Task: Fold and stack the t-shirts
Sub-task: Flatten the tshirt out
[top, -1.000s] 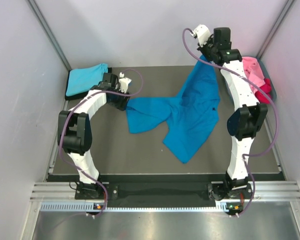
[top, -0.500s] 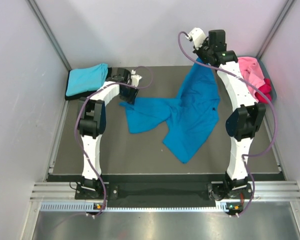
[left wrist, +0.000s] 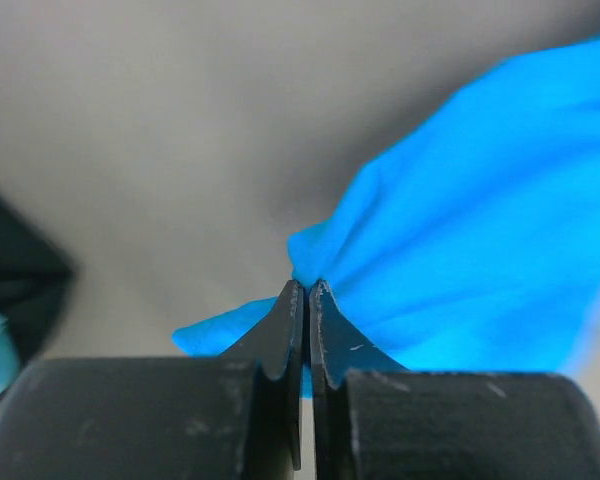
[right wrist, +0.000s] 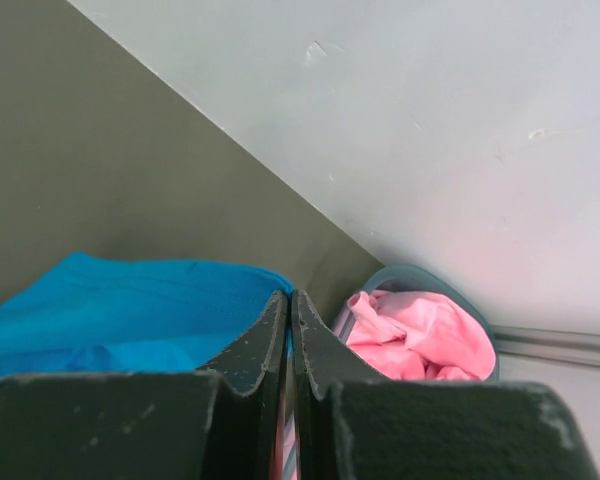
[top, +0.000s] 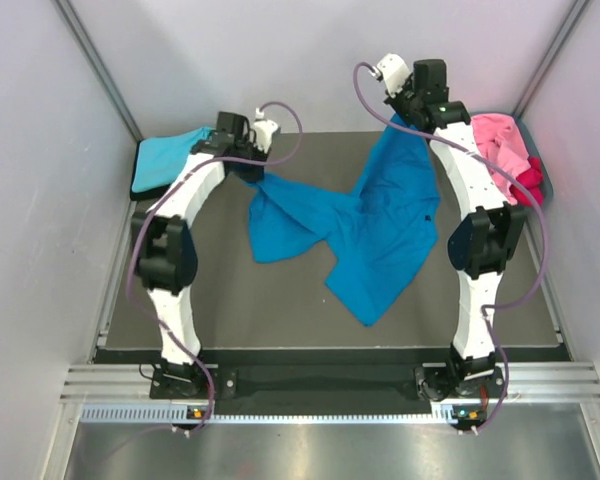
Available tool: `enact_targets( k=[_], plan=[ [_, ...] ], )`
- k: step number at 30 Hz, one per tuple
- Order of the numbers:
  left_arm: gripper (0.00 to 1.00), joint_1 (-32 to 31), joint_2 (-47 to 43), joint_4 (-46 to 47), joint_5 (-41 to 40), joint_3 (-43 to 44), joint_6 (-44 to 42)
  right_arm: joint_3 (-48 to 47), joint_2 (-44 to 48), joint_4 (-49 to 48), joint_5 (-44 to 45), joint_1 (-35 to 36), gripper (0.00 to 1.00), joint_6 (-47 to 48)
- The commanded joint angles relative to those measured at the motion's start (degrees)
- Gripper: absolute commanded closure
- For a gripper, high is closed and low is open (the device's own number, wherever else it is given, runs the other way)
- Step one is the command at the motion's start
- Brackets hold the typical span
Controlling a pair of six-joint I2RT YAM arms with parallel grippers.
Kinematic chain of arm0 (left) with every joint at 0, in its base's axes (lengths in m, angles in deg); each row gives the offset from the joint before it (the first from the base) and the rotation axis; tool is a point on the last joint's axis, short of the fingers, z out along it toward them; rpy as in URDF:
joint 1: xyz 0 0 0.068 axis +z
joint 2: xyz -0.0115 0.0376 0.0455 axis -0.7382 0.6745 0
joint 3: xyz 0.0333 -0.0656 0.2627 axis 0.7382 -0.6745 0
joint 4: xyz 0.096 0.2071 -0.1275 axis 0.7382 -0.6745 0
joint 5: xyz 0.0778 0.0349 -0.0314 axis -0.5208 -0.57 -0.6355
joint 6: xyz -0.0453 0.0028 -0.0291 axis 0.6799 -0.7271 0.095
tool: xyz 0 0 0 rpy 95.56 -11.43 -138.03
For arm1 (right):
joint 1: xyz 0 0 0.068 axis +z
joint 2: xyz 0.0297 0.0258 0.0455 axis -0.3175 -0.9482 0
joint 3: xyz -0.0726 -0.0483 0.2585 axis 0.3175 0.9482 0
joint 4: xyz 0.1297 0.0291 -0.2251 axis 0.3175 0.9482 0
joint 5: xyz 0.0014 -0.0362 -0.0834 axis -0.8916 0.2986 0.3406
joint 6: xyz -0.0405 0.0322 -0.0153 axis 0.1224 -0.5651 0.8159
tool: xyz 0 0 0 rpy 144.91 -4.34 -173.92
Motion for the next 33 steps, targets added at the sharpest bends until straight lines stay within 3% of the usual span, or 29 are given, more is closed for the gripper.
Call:
enact_targets(
  k=[1,7,8,9,12,14,16,18,22,27,33],
  plan=[
    [1.0,0.3,-18.9,1.3,10.2,-2.5,-5.3,-2.5,-1.6,-3.1,2.6,0.5,1.0,-0.3],
    [0.98,-3.1,-32.1,-30.0,21.4,-15.8,-16.1,-0.3,-0.7,-3.1,3.0,0.6,1.0,-0.5],
    [0.89,-4.7,-32.7,-38.8,22.1,-17.6,-20.2,0.1,-0.6,-3.0,2.9,0.6,1.0,-0.4],
    [0.68,-5.1,-33.5,-41.4,21.9,-21.2,-21.1,0.2,-0.5,-2.8,2.9,0.7,1.0,-0.3],
    [0.49,-5.1,-33.8,-45.6,19.0,-25.0,-22.7,0.8,-0.2,-2.6,3.1,1.3,1.0,0.3],
    [0.49,-5.0,-33.7,-44.2,17.7,-25.4,-23.4,1.3,0.4,-2.4,3.2,2.0,1.0,0.7],
    [0.47,-5.0,-33.0,-36.9,15.5,-23.7,-21.8,1.4,0.5,-2.6,3.7,2.4,1.0,1.0],
    [0.46,-4.8,-30.3,-26.6,10.2,-21.1,-15.8,1.5,0.6,-2.6,4.2,2.8,1.0,1.3],
    [0.46,-4.6,-21.1,-18.3,2.8,-13.8,-12.1,2.8,1.5,-2.6,4.7,3.2,1.0,1.9],
    [0.47,-2.7,-7.5,-17.3,-1.4,-4.8,-11.0,3.6,2.6,-4.6,8.3,2.8,1.0,2.2],
    [0.47,-0.7,4.8,-15.4,-0.4,5.7,-6.5,3.4,2.5,-4.8,8.2,2.6,1.0,2.2]
  ],
)
